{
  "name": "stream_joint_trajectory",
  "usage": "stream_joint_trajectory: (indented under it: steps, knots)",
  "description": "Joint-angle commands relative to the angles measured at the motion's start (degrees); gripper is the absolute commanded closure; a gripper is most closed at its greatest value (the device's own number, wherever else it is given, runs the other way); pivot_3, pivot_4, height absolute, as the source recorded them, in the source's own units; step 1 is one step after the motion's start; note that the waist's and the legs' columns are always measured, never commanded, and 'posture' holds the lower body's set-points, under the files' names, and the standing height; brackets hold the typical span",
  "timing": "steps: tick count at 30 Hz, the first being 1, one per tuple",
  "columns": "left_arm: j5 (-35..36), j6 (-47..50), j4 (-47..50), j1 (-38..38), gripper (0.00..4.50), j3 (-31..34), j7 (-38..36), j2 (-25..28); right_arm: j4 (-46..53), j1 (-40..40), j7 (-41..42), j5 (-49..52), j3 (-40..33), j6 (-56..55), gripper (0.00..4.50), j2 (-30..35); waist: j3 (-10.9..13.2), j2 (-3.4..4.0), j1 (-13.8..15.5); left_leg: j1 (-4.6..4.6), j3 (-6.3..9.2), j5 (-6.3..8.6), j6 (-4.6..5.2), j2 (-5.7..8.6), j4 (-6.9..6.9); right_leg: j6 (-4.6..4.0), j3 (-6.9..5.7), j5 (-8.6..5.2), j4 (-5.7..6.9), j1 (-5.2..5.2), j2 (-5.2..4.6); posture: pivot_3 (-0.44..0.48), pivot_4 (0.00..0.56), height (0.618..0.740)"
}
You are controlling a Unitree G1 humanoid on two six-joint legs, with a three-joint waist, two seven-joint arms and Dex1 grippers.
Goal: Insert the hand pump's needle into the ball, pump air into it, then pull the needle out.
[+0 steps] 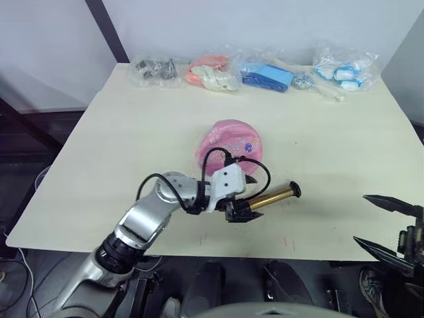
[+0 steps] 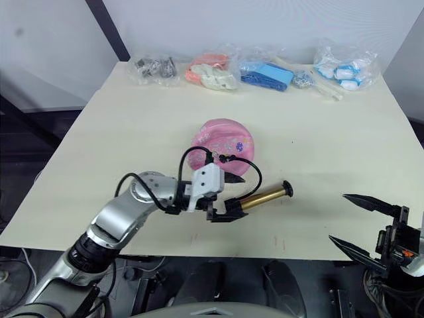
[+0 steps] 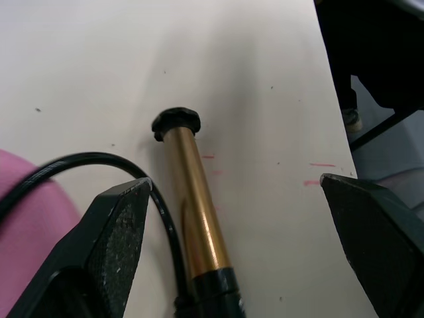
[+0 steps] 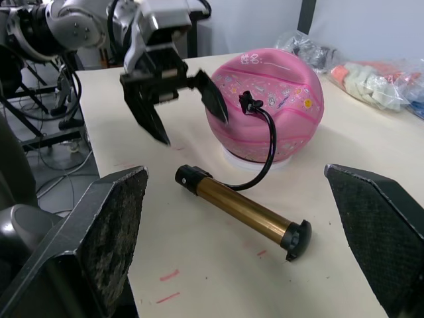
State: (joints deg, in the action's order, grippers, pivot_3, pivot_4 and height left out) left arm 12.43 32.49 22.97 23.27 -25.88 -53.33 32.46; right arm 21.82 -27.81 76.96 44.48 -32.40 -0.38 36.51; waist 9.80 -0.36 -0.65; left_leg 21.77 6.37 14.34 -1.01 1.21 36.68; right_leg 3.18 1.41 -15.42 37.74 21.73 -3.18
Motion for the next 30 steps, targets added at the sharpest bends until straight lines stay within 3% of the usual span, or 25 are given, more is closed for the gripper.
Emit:
stream_joint_trajectory:
  steps: [1, 9, 15, 30]
  knots:
    - [-2.64, 2.02, 0.47, 0.76, 0.15, -2.75, 2.63, -2.1, 2.7, -1.53, -0.48, 1.2, -2.34, -0.9, 0.0, -0.53, -0.01, 0.02, 0.0, 0.0, 0.0, 0.0, 0.0, -0.01, 0.02, 0.0, 0.0, 0.0, 0.0, 0.0, 0.01, 0.0, 0.15, 0.736]
    - [-8.26, 6.81, -1.67, 1.53, 0.15, -9.39, 7.35, -7.14, 4.5, -4.22, -1.22, 1.54, -2.72, -0.97, 0.0, -1.57, -0.01, 0.02, -0.02, 0.02, -0.03, 0.02, 0.03, -0.01, 0.1, 0.16, 0.03, -0.09, 0.04, -0.01, 0.03, 0.0, 0.15, 0.736]
    - [-12.73, 8.0, -6.49, 3.84, 0.15, -12.71, 12.92, -13.71, 5.18, -4.76, -1.77, 1.43, -2.24, -1.03, 0.0, -2.68, -0.02, 0.02, 0.04, 0.02, -0.03, 0.03, 0.05, 0.0, 0.14, 0.16, 0.04, -0.1, 0.04, -0.01, 0.02, 0.0, 0.15, 0.736]
    - [-18.64, 9.95, -14.03, 4.06, 0.15, -16.06, 17.72, -19.86, 3.12, -6.01, -1.12, 0.46, -3.51, -2.54, 0.0, -3.39, -0.03, 0.05, 0.02, 0.03, -0.07, 0.05, 0.08, 0.01, 0.2, 0.15, 0.08, -0.09, 0.07, -0.01, 0.01, 0.0, 0.15, 0.736]
